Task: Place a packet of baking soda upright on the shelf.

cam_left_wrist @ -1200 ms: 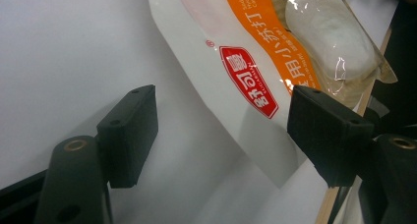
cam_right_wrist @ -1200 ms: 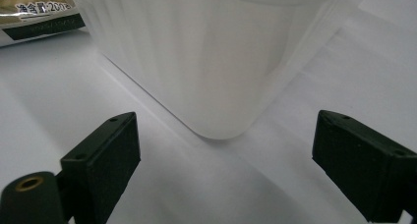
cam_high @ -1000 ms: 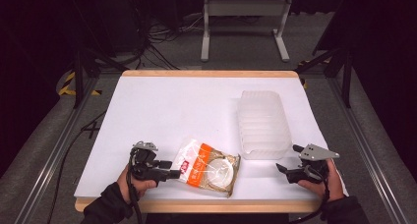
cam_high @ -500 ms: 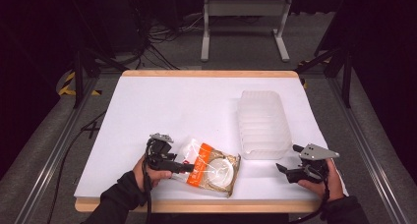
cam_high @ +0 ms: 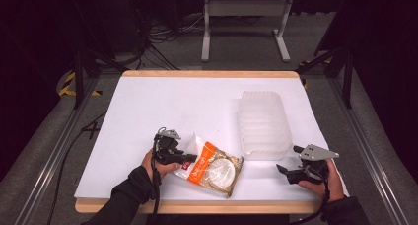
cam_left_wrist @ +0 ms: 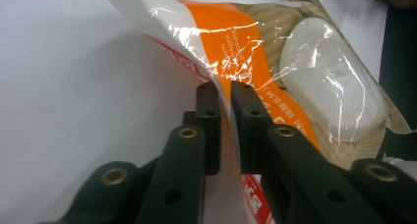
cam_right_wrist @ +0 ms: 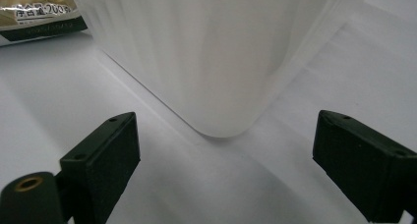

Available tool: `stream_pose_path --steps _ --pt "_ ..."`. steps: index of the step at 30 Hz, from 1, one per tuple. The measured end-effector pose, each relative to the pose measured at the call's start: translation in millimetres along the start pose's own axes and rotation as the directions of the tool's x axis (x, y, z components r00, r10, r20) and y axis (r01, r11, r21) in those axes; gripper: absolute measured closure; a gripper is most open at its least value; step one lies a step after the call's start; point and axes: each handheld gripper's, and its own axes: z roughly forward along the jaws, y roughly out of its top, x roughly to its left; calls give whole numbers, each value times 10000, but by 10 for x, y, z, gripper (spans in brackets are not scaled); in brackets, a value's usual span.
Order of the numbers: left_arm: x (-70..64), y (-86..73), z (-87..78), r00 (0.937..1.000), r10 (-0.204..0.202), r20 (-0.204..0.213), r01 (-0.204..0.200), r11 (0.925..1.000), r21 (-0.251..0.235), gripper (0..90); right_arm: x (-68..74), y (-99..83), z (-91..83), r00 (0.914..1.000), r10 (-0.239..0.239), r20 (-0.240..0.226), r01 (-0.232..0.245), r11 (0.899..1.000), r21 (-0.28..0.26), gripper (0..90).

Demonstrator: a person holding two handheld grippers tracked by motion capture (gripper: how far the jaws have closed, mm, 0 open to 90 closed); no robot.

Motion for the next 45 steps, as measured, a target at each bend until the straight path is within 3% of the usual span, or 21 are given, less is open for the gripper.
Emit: stream_pose_path --steps 4,7,8,10,16,21,23,24,27,28,29,30,32,33,36,42,45 --pt "-76 38 -49 9974 692 -193 -697 9971 -304 896 -3 -3 -3 10000 32 20 -32 10000 -26 112" --pt "-154 70 -128 9912 1281 -342 -1302 9892 -673 897 -3 -2 -4 10000 40 31 -40 10000 -34 112" --pt "-154 70 -128 9912 1281 -342 -1302 9892 -673 897 -3 -2 -4 10000 40 31 -40 10000 -34 112" --pt "-211 91 -187 9838 1734 -457 -1770 9798 -935 897 -2 -2 -7 10000 48 38 -48 10000 -45 113" --pt "-354 171 -292 9661 2487 -701 -2564 9559 -1430 898 -5 -2 -7 10000 85 37 -84 9999 -82 114" --pt "-480 269 -364 9450 3180 -765 -3266 9303 -1671 898 -4 -3 -8 9999 92 49 -92 9999 -47 113" --pt "-537 327 -386 9328 3497 -874 -3597 9186 -1635 898 -5 -3 -5 9999 106 53 -106 9999 -31 114" --pt "-537 327 -386 9328 3497 -874 -3597 9186 -1635 898 -5 -3 -5 9999 106 53 -106 9999 -31 114" --pt "-633 448 -411 9092 4034 -1035 -4146 9000 -1343 898 -5 -5 -4 9999 100 64 -100 9999 -23 113" --pt "-657 474 -416 9060 4095 -1070 -4209 8984 -1256 898 -5 -7 -4 9999 114 45 -114 9999 -25 113" --pt "-687 528 -425 8951 4308 -1153 -4423 8905 -1065 898 -6 -8 -4 9999 123 49 -123 9999 -31 113" --pt "-706 560 -433 8894 4415 -1186 -4525 8871 -908 898 -7 -10 -3 9999 136 43 -136 9999 -33 113" --pt "-765 645 -452 8703 4759 -1267 -4846 8734 -486 898 -8 -10 -3 9999 131 37 -131 9999 -16 113" --pt "-798 688 -462 8573 4973 -1330 -5045 8631 -245 898 -8 -11 -2 9999 132 15 -132 9999 -23 113" --pt "-901 811 -499 8270 5476 -1276 -5484 8356 321 898 -11 -12 -1 9999 150 -6 -150 9999 -30 114" --pt "-1028 979 -512 7928 5918 -1459 -5849 8060 908 898 -7 -13 8 9999 146 -28 -146 9999 11 113" --pt "-1044 1033 -509 7805 6050 -1573 -5960 7961 1047 898 -10 -14 8 9999 166 -32 -166 9999 12 113"
